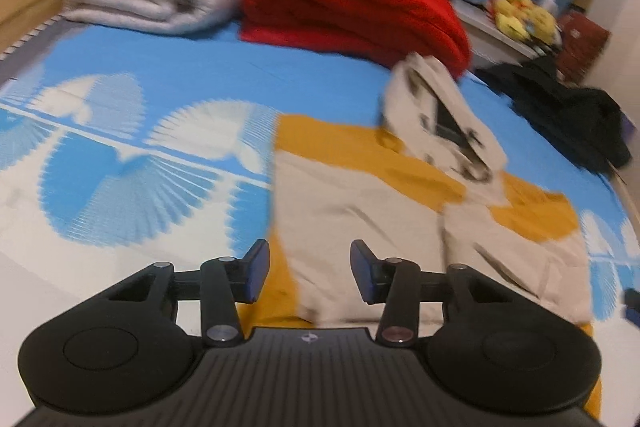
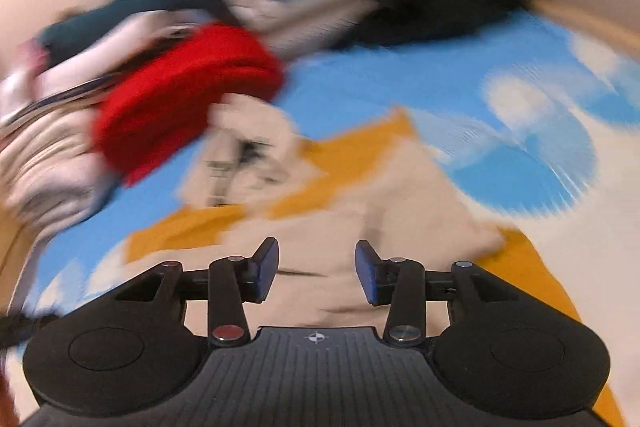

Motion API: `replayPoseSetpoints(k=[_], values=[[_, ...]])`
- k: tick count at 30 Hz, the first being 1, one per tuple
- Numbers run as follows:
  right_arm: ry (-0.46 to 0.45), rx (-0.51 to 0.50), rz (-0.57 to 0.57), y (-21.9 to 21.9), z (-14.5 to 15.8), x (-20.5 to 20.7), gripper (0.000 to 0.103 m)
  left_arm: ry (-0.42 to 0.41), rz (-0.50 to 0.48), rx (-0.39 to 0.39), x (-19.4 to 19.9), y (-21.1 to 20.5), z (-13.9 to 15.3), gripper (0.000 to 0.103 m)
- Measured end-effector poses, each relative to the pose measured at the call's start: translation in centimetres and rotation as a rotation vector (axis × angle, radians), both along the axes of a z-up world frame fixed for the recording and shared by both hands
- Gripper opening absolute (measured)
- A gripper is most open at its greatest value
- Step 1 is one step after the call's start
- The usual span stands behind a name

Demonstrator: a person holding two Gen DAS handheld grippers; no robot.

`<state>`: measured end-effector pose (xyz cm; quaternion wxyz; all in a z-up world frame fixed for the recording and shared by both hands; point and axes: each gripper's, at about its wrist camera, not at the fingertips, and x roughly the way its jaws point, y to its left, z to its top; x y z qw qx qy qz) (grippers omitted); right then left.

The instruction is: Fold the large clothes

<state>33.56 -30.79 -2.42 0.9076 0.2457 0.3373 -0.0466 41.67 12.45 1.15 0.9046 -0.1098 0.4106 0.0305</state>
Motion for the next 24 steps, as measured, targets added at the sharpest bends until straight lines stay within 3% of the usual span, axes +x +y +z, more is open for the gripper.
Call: replayPoseSetpoints(k=[3,5,13,18,20,24], values=[[0.101,0.158,-0.096,-3.6,-3.0,0.5,0.045,-0.006,-0.08,0.001,0.2,-3.1,-1.1,0.049],[0.121,0.169,-0.12,-4.5,-4.3,0.8,0.045,-0.004,-0.113,0.009,0.3,-5.0,-1.6,0.049],[0.213,0.332,-0.058,-4.6,-9.4,5.1,0.046,-0.013,-0.182,0.017,0.4,-9.2,-3.2,0.049],[0.256,0.366,-0.032,-3.3,-10.8,6.1,0.045,-0.026,-0.217,0.018,0.7,-10.3,-3.3,0.049],[0.258,0.376,-0.042,-3.1,-10.9,6.3,0.031,-0.029,-0.231,0.008,0.8,-10.6,-3.4,0.049],[0.262,0.393,-0.056,-2.3,-9.6,6.2,0.028,-0.032,-0.266,0.015,0.8,-11.2,-3.5,0.049]])
